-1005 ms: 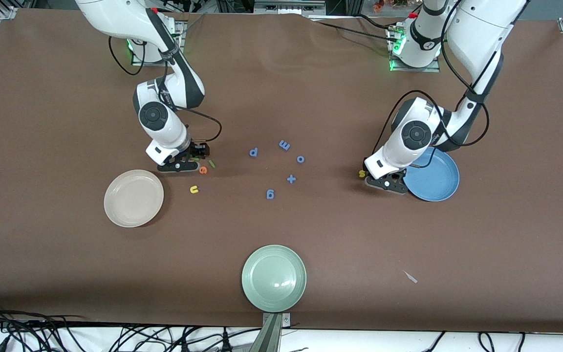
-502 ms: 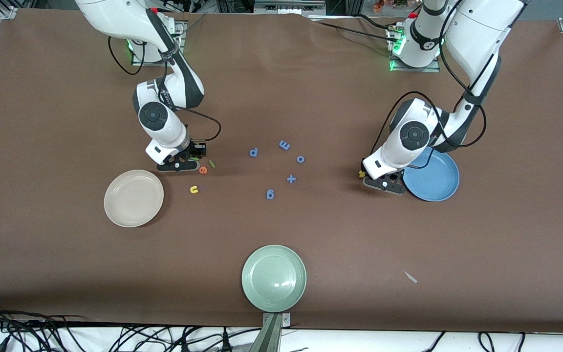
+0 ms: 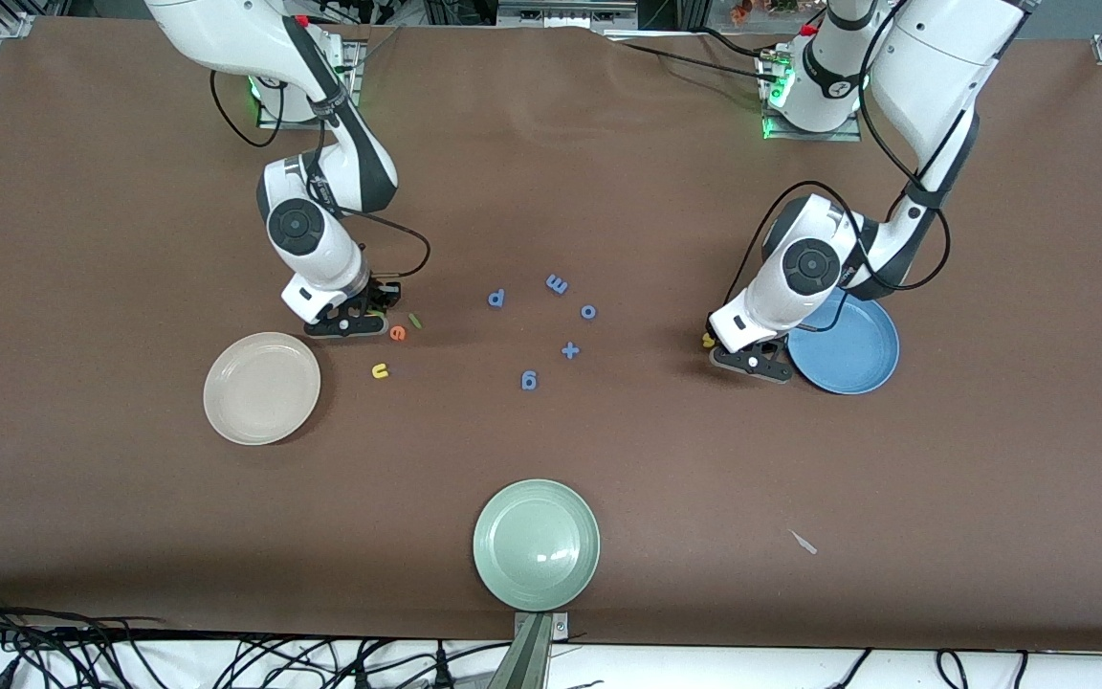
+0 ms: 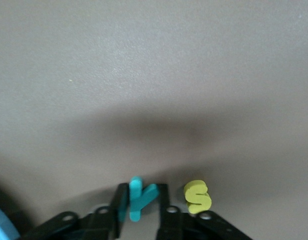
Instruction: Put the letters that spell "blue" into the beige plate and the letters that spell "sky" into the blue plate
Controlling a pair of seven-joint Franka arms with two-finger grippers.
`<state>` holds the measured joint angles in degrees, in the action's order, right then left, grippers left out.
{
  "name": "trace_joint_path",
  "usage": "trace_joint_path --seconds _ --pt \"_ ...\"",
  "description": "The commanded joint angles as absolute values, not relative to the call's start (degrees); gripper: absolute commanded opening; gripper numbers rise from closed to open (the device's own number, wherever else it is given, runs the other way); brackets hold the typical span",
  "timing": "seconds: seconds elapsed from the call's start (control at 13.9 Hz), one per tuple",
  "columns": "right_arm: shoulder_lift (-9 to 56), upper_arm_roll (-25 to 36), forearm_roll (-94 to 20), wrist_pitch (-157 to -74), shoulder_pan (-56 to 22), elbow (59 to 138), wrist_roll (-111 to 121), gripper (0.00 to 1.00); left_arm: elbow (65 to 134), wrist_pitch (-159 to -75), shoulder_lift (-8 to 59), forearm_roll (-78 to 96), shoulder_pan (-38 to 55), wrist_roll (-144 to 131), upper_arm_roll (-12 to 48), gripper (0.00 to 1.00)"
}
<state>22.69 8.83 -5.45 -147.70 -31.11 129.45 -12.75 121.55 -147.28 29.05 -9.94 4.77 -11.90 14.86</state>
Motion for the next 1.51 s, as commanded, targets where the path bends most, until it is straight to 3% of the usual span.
trace_joint_path --seconds 0.0,0.22,0.36,0.65,0.93,1.15,1.44 --pt "20.2 11.3 -5.8 -138.7 -31.1 124.9 -8.8 0.28 120.8 -147.4 29.6 -9.1 4.7 -10.2 14.9 0.2" --pt "20.6 15.9 -5.8 -127.7 -30.9 117.0 -2.0 0.28 120.8 -147.3 29.2 -9.1 4.2 -9.9 14.9 0.1" --pt "21.1 19.2 -5.8 -127.3 -30.3 114.0 3.8 0.28 120.8 -147.0 27.7 -9.0 3.6 -10.7 14.9 0.06" --pt "24.8 19.8 -6.1 -128.1 -24.7 110.1 12.4 0.3 120.2 -140.8 23.1 -8.7 1.1 -10.0 14.9 0.07" --pt "25.8 19.6 -6.8 -128.0 -24.7 108.0 11.9 0.64 120.9 -135.0 18.7 -8.9 -4.6 -3.4 14.9 0.08" --pt "25.8 18.5 -6.9 -127.9 -25.0 107.8 10.4 0.66 125.7 -141.3 17.2 -8.9 -8.2 -2.8 15.1 0.1" --pt "28.1 13.2 -7.0 -127.9 -25.0 103.7 0.2 0.66 128.4 -142.7 18.8 -9.0 -13.2 2.5 15.1 0.13"
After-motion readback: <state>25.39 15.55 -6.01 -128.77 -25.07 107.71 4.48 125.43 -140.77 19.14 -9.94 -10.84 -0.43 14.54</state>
